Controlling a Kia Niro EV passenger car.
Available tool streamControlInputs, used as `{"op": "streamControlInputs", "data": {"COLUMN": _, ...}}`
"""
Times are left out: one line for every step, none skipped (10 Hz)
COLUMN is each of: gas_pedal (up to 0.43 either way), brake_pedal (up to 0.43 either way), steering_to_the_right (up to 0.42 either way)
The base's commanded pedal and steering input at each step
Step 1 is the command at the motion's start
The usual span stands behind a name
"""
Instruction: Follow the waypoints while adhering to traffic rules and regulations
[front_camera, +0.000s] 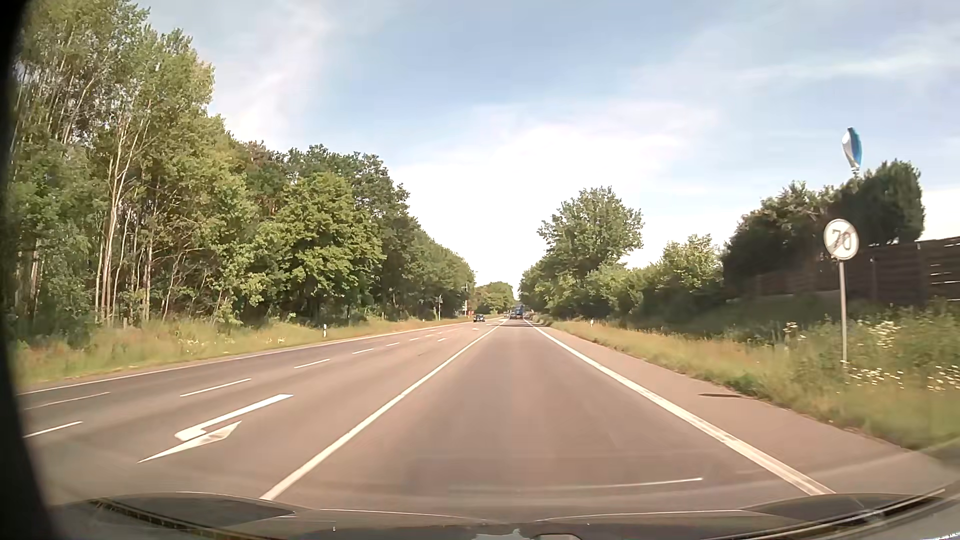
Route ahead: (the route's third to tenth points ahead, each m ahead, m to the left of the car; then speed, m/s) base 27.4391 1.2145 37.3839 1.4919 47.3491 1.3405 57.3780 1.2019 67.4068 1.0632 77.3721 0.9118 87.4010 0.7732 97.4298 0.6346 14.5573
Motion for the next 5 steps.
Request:
{"op": "streamControlInputs", "data": {"gas_pedal": 0.319, "brake_pedal": 0.0, "steering_to_the_right": -0.004}}
{"op": "streamControlInputs", "data": {"gas_pedal": 0.311, "brake_pedal": 0.0, "steering_to_the_right": -0.003}}
{"op": "streamControlInputs", "data": {"gas_pedal": 0.311, "brake_pedal": 0.0, "steering_to_the_right": -0.002}}
{"op": "streamControlInputs", "data": {"gas_pedal": 0.311, "brake_pedal": 0.0, "steering_to_the_right": -0.002}}
{"op": "streamControlInputs", "data": {"gas_pedal": 0.311, "brake_pedal": 0.0, "steering_to_the_right": 0.0}}
